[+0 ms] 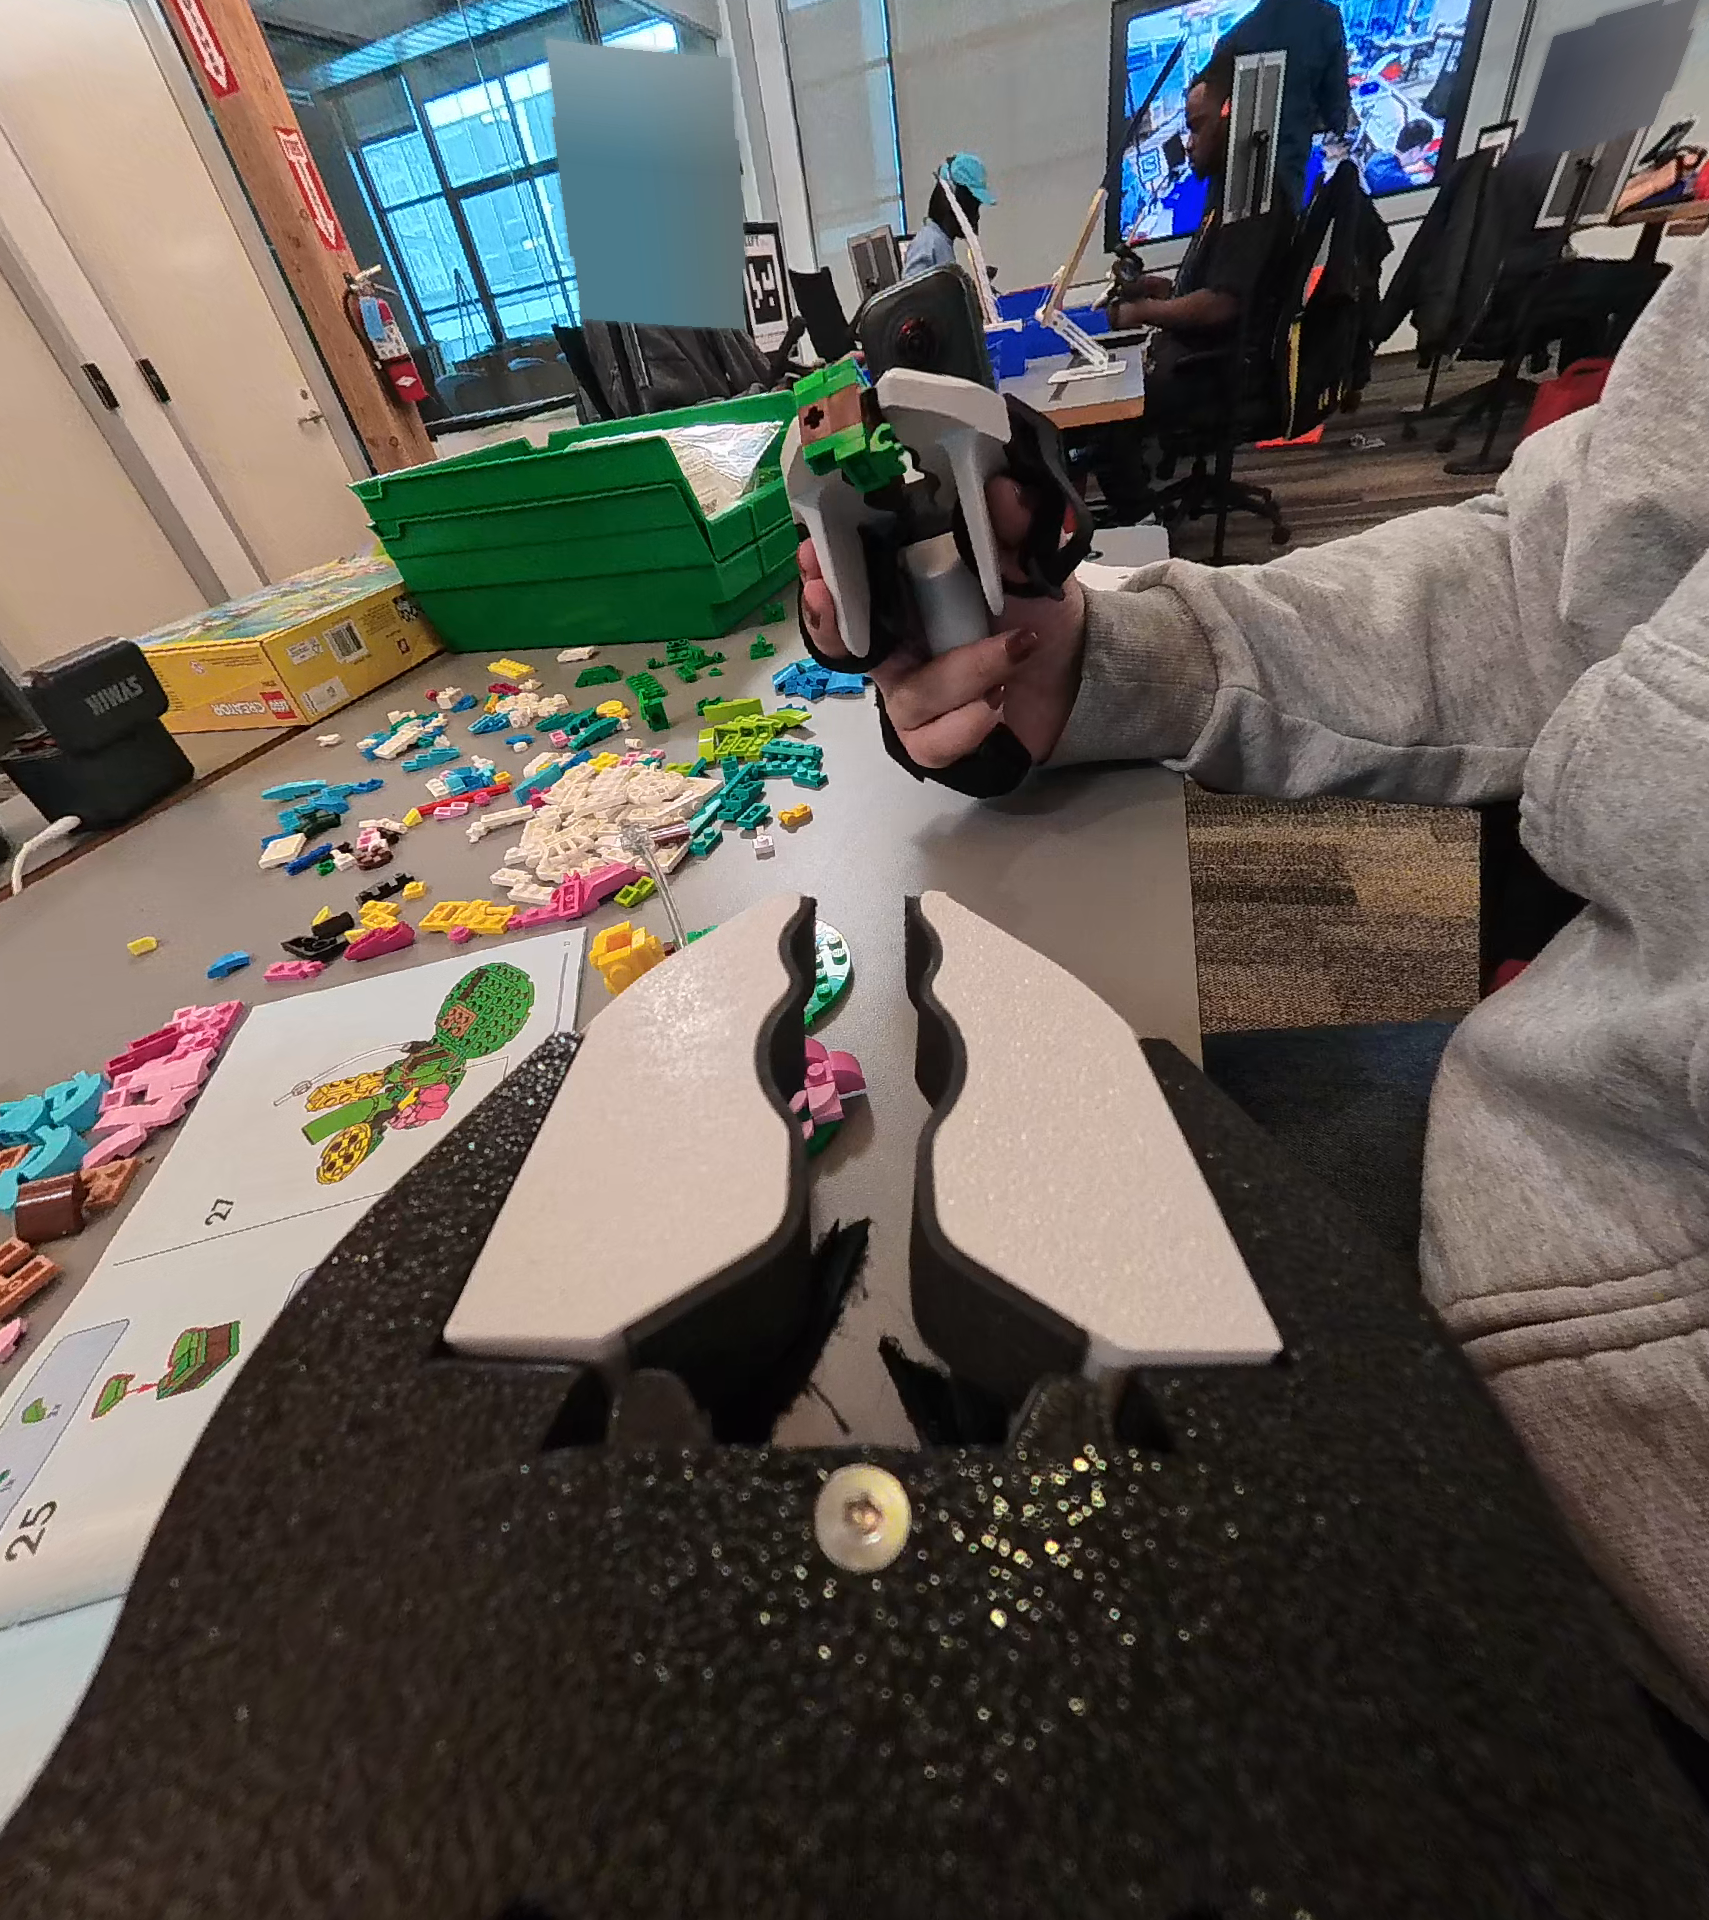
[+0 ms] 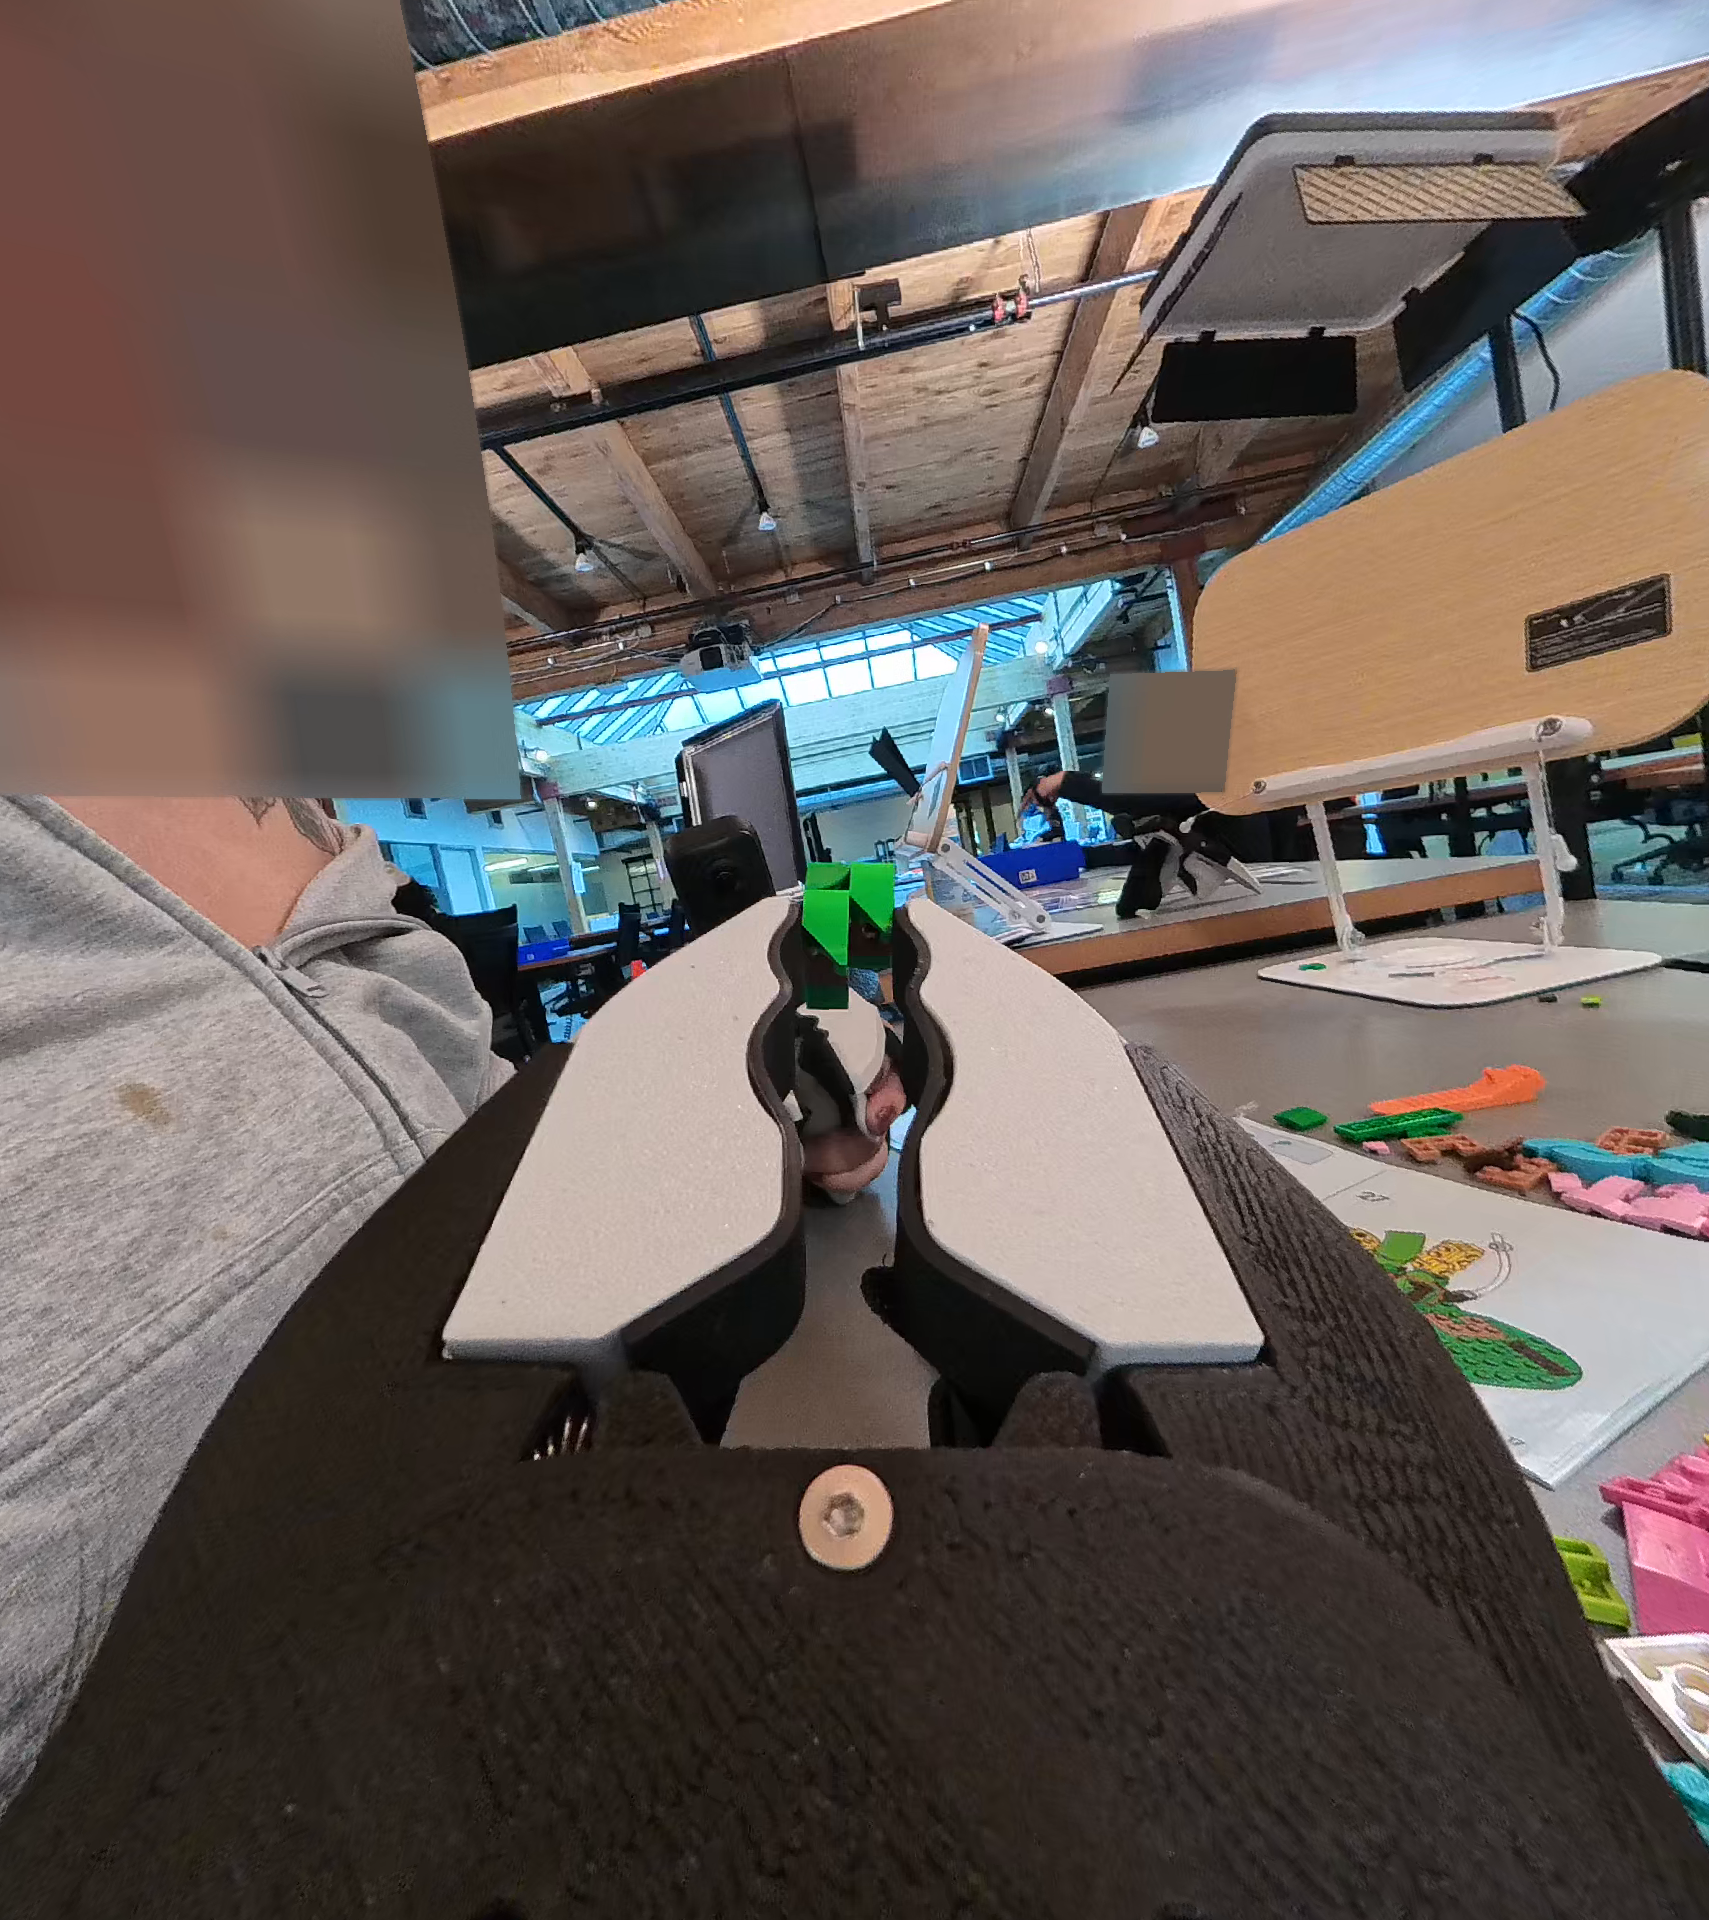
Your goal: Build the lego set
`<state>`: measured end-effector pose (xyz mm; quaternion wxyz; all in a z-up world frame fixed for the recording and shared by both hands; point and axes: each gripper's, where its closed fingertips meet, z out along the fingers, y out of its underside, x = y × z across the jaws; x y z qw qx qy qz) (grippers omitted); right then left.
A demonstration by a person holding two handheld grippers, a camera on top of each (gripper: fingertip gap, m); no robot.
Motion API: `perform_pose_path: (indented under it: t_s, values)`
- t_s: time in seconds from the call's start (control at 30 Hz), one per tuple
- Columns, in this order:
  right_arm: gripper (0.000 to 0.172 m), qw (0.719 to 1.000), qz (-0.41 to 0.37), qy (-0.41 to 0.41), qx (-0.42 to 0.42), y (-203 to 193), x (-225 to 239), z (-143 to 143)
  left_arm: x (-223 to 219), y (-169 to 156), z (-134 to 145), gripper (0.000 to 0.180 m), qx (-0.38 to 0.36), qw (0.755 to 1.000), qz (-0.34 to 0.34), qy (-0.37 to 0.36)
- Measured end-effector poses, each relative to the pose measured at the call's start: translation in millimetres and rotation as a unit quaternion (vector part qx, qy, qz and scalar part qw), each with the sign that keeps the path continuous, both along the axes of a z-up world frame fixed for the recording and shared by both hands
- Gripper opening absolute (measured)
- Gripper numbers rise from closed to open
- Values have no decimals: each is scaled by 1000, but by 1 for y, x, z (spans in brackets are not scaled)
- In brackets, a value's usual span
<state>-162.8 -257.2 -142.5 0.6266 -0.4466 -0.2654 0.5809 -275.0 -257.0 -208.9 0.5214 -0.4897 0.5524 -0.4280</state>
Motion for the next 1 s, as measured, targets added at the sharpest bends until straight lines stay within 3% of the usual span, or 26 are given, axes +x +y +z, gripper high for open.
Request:
perform_pose_path:
  t_s: [0.53,0.63,0.8,1.0]
  values:
    - [13,999,-38,-19,9,6,-1,-2,0,4,4,17,1,1000,20,-14]
    - [13,998,-60,-12,17,7,-6,4,14,2,19,16,-58,996,49,-51]
    - [14,991,-97,-60,70,-3,-31,10,41,-14,40,16,-147,986,36,-65]
    - [14,984,-99,-93,114,-18,-54,13,44,-30,56,14,-283,951,-42,-119]
